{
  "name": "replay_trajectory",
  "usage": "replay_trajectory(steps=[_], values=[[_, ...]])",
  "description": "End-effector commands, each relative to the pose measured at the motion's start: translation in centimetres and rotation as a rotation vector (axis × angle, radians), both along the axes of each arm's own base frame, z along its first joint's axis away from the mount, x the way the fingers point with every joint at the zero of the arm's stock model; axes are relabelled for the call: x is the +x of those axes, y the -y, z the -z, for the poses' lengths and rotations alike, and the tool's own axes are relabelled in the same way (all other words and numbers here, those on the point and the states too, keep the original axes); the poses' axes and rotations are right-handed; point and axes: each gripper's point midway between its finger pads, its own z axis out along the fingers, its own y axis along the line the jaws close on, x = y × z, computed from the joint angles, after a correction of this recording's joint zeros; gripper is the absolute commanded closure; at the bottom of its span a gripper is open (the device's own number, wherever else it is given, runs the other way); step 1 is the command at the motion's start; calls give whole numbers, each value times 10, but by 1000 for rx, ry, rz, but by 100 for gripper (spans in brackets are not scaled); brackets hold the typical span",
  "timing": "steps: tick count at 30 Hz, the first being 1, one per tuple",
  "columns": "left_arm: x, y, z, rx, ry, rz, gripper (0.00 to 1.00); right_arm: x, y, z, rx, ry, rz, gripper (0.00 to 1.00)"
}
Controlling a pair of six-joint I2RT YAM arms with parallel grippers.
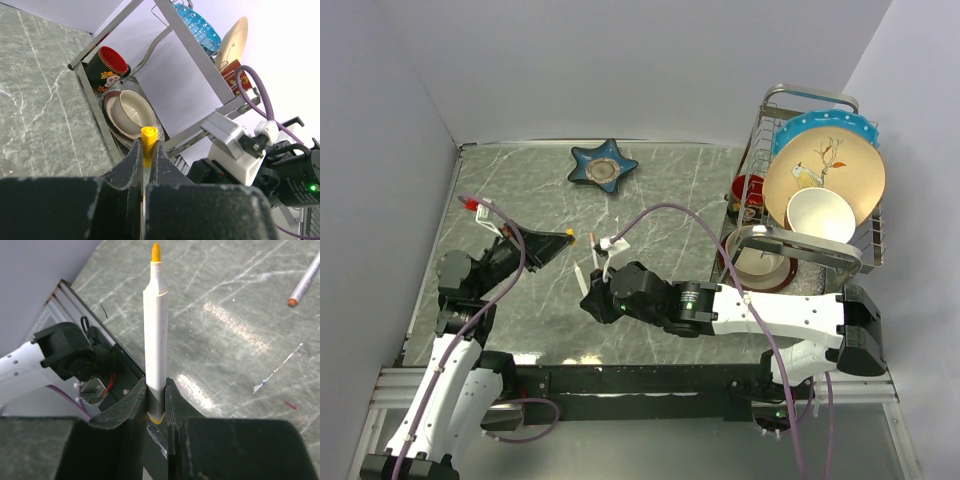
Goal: Insert the pens into the pen caps
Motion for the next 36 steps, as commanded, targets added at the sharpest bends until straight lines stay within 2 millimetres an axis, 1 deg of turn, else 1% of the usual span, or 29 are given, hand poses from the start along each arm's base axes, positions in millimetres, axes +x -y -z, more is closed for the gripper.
replay_trajectory(steps=[1,3,8,16,22,29,33,36], values=[[-11,3,-8,-11,50,34,99,7,-2,-39,133,27,31,100],[-13,3,-7,-16,50,35,99,7,-2,-41,137,29,32,100],[-15,3,-4,-10,43,34,99,9,-1,-40,131,30,42,100],[-21,3,-6,-8,56,37,99,10,-4,-41,130,30,46,100],[-20,-1,-1,24,54,-1,99,8,-7,-43,143,27,32,100],[-17,-1,4,31,41,-4,99,7,-11,-42,145,21,19,100],[-20,-1,6,37,44,-4,99,9,-10,-43,146,28,30,100],[-24,-1,10,48,36,5,99,11,-11,-47,153,35,37,100]])
